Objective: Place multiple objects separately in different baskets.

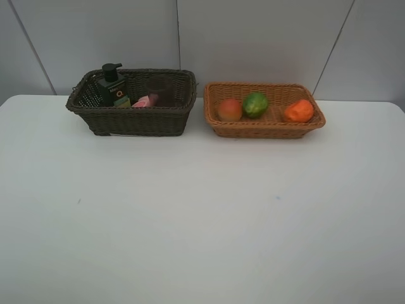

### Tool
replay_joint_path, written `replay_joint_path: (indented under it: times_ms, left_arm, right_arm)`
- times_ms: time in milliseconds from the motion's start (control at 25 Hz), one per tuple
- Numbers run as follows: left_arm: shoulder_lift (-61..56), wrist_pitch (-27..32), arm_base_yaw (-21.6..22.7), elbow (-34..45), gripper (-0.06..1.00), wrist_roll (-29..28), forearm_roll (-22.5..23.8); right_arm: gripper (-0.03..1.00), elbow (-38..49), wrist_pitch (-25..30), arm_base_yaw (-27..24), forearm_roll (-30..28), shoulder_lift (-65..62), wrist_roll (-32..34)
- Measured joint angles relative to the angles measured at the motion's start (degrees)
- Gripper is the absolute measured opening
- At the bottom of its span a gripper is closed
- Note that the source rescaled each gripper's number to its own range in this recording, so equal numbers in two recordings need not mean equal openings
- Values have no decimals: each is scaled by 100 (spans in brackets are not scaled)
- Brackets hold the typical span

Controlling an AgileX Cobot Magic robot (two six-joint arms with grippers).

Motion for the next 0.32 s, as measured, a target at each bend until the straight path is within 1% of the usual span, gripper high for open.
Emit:
replay_joint_path:
  times_ms: [320]
  left_arm:
    - [0,0,0,0,96,2,0]
  right_arm:
    - [67,0,0,0,0,0,0]
